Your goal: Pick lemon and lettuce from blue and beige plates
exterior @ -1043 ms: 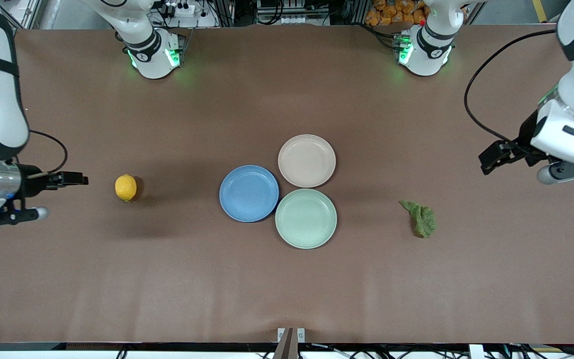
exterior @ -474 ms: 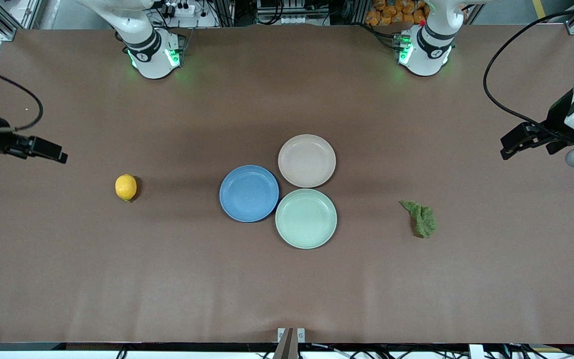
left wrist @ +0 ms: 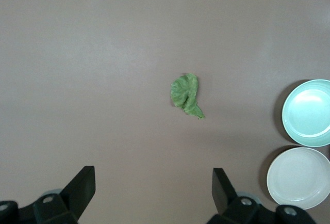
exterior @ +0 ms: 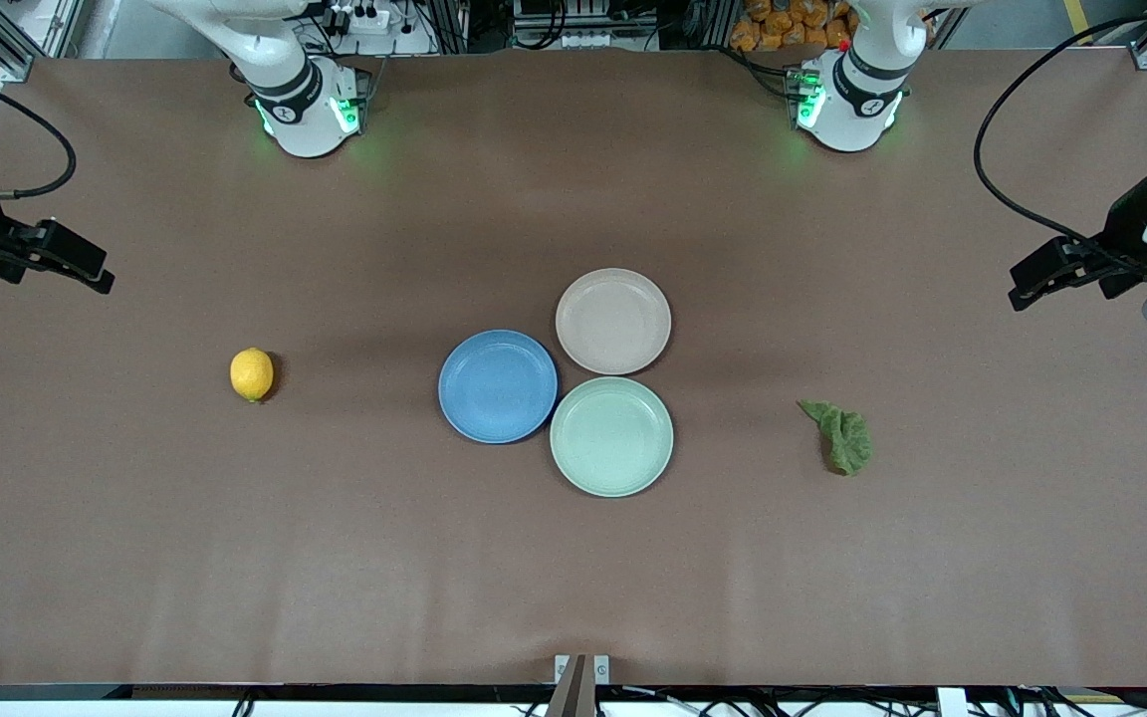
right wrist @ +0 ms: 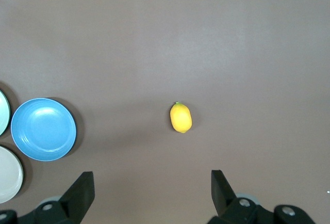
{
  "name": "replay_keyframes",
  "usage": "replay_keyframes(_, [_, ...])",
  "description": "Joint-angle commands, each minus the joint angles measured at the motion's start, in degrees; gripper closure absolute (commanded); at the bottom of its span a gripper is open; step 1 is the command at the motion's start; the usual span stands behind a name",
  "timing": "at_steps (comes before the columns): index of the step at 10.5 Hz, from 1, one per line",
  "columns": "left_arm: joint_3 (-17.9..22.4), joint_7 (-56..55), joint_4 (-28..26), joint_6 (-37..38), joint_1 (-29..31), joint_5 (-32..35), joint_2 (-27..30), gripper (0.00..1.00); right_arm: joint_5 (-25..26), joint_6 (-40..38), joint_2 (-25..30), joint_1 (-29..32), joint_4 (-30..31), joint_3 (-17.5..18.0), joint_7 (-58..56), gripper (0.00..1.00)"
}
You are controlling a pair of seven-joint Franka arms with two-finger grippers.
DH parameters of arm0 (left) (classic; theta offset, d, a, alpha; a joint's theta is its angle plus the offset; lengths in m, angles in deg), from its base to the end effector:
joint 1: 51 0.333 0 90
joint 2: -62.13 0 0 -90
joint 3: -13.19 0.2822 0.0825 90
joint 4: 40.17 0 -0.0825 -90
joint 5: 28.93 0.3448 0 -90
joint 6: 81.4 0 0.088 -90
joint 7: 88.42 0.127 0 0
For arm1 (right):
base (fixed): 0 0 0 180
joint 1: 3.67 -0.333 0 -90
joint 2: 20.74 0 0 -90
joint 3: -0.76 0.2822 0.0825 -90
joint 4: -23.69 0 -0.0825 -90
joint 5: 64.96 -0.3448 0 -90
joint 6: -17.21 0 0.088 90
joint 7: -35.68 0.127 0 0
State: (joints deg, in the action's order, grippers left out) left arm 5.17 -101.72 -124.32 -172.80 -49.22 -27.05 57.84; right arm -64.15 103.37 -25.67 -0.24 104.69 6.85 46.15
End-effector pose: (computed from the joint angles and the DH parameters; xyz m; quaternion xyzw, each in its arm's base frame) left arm 0.5376 -0.0519 0.5782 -0.9977 -0.0619 -0.0277 0.0066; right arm 0.5325 0.0203 0.5874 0.9976 -0.0688 0.0025 0.0022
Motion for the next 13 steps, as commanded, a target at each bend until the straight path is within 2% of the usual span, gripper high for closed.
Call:
replay_keyframes(1, [0.11, 2.31, -0.76, 3.05, 0.41, -1.61, 1.48, 0.00, 1.03, 1.03, 0.80, -0.27, 1.35, -0.03, 0.87, 0.00])
replay_keyframes(8, [-0.33, 7.94, -0.67, 4.03, 1.21, -1.96, 2.27, 0.00, 0.51, 1.65, 0.54, -0.18, 1.44, 0.23, 0.87, 0.00])
replay_keyframes(13, [-0.33, 7.94, -0.50, 5.00, 1.21, -2.58, 2.27, 0.00, 0.42, 1.65, 0.45, -0.18, 1.44, 0.23, 0.87, 0.00])
